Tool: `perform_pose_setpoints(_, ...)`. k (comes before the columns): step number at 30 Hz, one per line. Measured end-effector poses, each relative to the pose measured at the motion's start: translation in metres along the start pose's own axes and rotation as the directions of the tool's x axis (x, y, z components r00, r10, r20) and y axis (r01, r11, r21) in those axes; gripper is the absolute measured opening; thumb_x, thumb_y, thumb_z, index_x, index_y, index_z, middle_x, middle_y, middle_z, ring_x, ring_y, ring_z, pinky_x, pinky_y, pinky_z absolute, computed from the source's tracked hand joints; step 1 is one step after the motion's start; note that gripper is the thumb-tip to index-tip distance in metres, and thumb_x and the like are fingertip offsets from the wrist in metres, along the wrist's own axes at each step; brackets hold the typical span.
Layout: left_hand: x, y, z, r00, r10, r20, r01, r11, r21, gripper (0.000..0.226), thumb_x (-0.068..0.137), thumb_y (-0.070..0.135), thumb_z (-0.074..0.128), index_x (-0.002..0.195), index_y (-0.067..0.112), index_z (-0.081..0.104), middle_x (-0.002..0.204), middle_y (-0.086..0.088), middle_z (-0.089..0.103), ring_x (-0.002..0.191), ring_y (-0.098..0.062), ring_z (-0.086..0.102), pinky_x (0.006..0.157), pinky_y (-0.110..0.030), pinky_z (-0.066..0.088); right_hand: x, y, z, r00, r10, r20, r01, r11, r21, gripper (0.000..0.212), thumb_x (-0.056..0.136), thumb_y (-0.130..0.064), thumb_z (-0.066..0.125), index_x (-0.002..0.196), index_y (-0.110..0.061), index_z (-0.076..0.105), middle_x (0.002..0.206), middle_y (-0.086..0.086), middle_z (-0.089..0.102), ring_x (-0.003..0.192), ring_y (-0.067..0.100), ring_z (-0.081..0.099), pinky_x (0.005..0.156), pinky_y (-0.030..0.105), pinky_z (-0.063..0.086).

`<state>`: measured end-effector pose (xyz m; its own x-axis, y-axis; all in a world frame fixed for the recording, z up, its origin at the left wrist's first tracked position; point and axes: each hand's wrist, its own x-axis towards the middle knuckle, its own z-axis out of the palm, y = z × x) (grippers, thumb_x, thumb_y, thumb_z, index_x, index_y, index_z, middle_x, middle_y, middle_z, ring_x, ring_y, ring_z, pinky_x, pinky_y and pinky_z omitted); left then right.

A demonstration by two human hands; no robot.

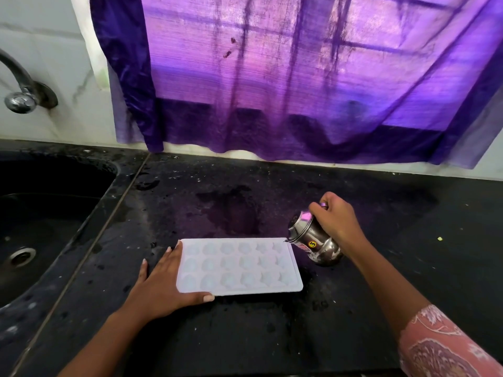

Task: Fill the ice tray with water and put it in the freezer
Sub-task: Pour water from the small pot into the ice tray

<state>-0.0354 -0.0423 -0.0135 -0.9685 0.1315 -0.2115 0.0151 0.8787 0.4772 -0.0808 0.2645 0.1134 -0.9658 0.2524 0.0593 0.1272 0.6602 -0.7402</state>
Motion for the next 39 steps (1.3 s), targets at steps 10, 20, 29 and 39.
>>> perform_pose_setpoints(10,0.000,0.000,0.000,1.000,0.006,-0.006,-0.006,1.000,0.002,0.131,0.047,0.094,0.043,0.146,0.031,-0.017,0.155,0.014,-0.012,0.141,-0.002,-0.011,0.112,-0.045,-0.017,-0.002,0.004,0.002,1.000,0.028,-0.006,-0.028,0.998,0.060,0.021,0.085,-0.016,0.053,0.069,-0.017,0.040,0.072,0.001,0.049,0.063,0.014,0.048,0.055,0.027,0.039)
perform_pose_setpoints(20,0.000,-0.002,0.001,1.000,0.003,-0.008,-0.003,1.000,-0.008,0.135,0.045,0.095,0.043,0.146,0.030,-0.017,0.155,0.013,-0.012,0.140,-0.002,-0.011,0.112,-0.044,-0.016,-0.010,0.011,0.000,0.994,0.112,-0.001,-0.109,0.976,0.188,0.016,0.083,-0.019,0.054,0.071,-0.014,0.043,0.076,0.006,0.054,0.068,0.019,0.052,0.061,0.032,0.042)
perform_pose_setpoints(29,0.002,-0.003,0.002,1.000,0.010,-0.007,-0.010,1.000,-0.001,0.136,0.041,0.098,0.036,0.146,0.029,-0.017,0.155,0.013,-0.012,0.141,-0.002,-0.012,0.112,-0.044,-0.016,-0.022,0.015,-0.001,0.999,0.042,-0.001,-0.042,0.996,0.083,0.018,0.084,-0.015,0.054,0.071,-0.012,0.042,0.068,0.000,0.046,0.060,0.012,0.043,0.052,0.026,0.034)
perform_pose_setpoints(39,0.001,-0.003,0.002,1.000,0.017,-0.002,-0.017,1.000,0.011,0.134,0.042,0.097,0.037,0.147,0.031,-0.014,0.155,0.013,-0.011,0.142,-0.004,-0.010,0.113,-0.046,-0.014,-0.027,0.012,-0.008,0.999,0.031,-0.010,-0.031,0.998,0.051,0.024,0.084,-0.014,0.054,0.065,-0.015,0.038,0.066,0.000,0.045,0.057,0.011,0.042,0.050,0.025,0.033)
